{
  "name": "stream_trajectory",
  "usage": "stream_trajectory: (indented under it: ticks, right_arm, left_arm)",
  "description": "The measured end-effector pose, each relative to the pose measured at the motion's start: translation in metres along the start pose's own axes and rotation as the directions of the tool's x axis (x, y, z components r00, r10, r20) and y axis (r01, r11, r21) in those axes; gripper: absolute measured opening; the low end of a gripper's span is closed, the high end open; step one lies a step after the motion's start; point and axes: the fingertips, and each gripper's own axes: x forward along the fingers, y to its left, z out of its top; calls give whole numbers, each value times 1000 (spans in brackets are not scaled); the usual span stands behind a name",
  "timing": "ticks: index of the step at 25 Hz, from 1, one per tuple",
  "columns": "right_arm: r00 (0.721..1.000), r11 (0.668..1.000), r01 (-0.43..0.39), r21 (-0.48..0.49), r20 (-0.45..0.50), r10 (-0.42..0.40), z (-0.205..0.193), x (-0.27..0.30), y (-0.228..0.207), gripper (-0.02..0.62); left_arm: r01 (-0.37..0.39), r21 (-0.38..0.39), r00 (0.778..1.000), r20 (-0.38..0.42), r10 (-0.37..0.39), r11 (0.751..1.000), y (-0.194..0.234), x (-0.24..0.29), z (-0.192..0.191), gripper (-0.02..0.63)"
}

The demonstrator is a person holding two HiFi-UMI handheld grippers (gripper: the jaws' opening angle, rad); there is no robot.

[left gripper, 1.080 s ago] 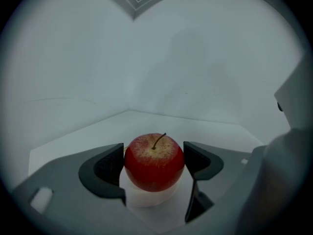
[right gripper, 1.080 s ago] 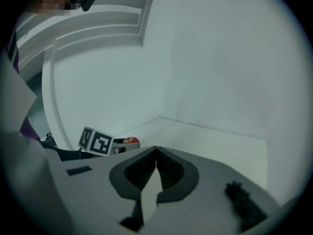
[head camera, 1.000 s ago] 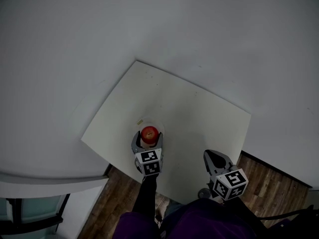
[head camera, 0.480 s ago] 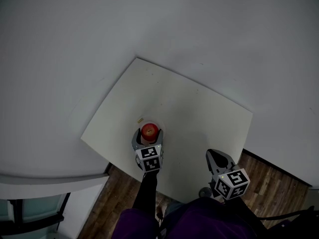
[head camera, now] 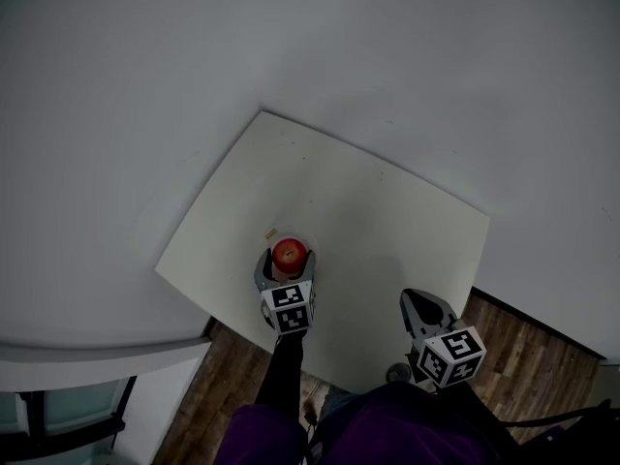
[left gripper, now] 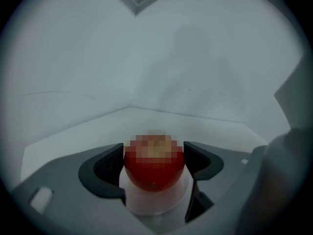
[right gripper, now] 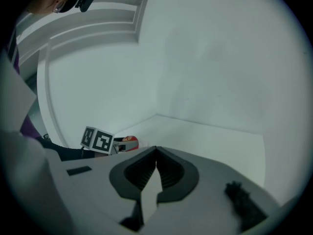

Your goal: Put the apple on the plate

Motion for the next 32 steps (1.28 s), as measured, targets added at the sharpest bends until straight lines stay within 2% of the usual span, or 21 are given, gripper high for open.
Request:
stream_trajectory:
  ticks: [7, 12, 22, 32]
  right_arm:
    - [1000, 1000, -3, -1, -4, 3, -2, -1, 0, 11]
    - [1000, 1000, -9, 0, -8, 9, -3, 0, 1, 11]
    - [1000, 1000, -16, -2, -14, 16, -5, 1, 3, 11]
    - [1000, 1000, -16, 1, -2, 16, -2, -2, 3, 11]
  left_arm:
    - [6, 25, 1000, 14, -6, 1000, -1, -1, 1, 394]
    - [16, 17, 1000, 3, -16, 1000, 0, -1, -3, 396]
    - [47, 27, 999, 20, -47, 999, -2, -3, -1, 431]
    - [32, 21, 999, 35, -33, 999, 0, -16, -1, 436]
